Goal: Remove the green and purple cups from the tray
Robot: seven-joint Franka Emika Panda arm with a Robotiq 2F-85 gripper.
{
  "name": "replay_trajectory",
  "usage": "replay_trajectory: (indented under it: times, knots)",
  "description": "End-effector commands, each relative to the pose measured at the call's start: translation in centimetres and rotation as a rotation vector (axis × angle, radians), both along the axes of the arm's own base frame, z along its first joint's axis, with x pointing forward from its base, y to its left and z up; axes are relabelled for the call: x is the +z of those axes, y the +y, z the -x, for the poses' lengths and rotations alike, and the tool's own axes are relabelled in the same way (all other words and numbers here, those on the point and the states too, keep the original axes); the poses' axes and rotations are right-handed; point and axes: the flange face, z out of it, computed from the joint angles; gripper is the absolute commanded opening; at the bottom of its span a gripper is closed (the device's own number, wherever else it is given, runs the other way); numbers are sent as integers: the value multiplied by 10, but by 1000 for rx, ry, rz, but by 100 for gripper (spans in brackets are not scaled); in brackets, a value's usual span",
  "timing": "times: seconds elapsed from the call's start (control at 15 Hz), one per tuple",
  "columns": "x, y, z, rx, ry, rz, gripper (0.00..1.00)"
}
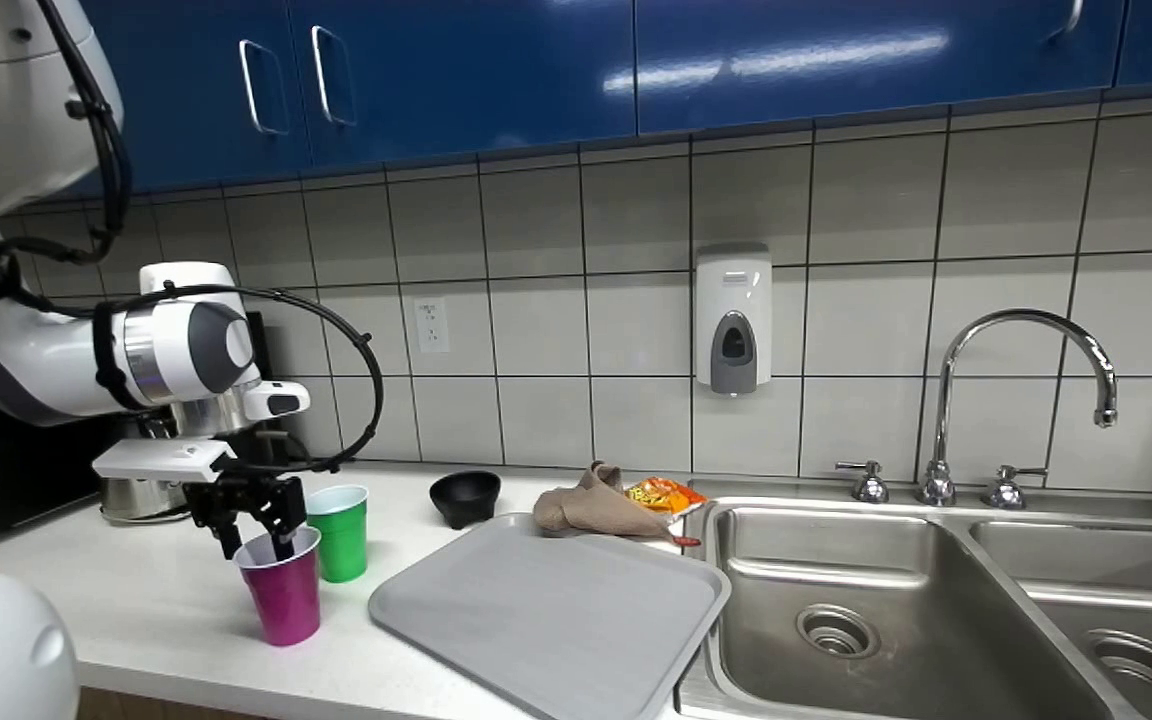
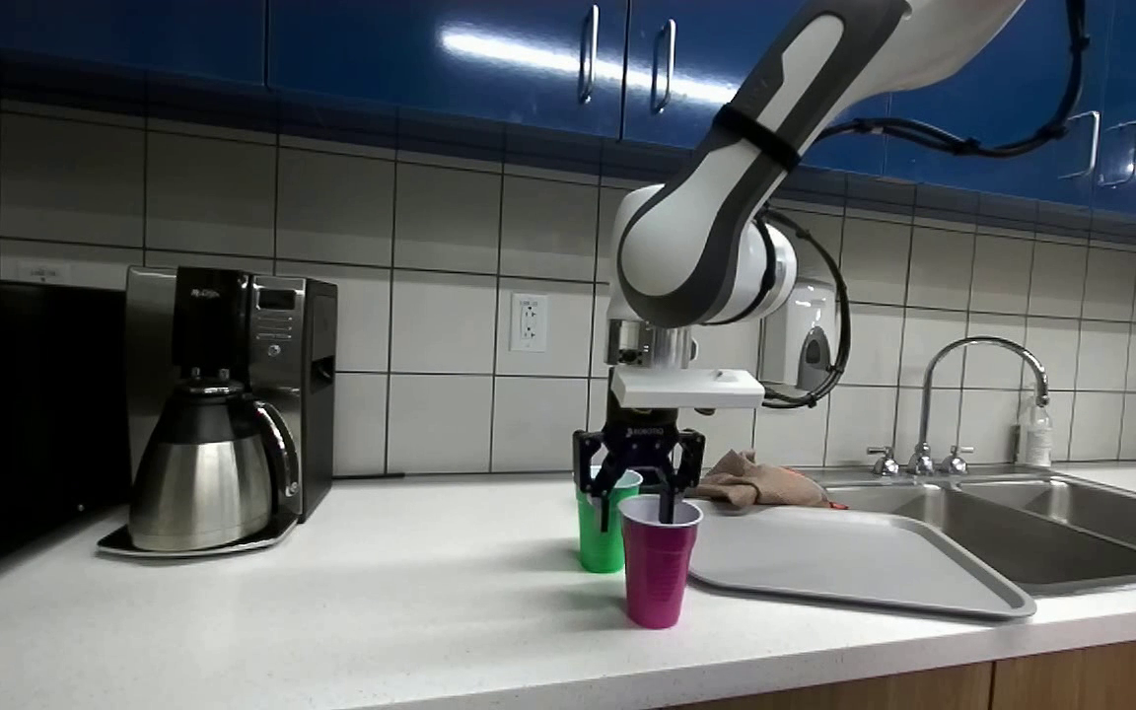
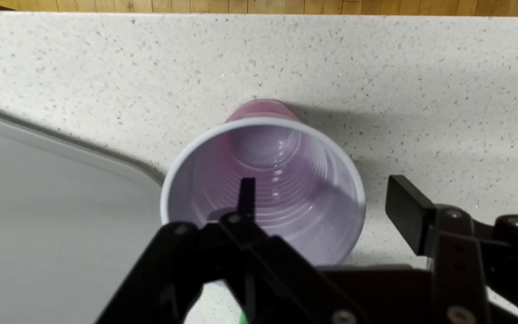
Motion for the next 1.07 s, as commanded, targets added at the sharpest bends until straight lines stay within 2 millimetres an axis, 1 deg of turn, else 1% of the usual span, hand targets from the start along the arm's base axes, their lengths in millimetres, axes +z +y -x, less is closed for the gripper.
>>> replay_trajectory:
  times: [0.0, 0.53, 0.73, 1.0]
  knots:
    - [24, 0, -1, -10, -35, -1, 100]
    - [34, -26, -16, -46, -90, -6, 100]
    - [37, -32, -20, -59, -107, -11, 100]
    - [46, -35, -22, -71, -126, -26, 100]
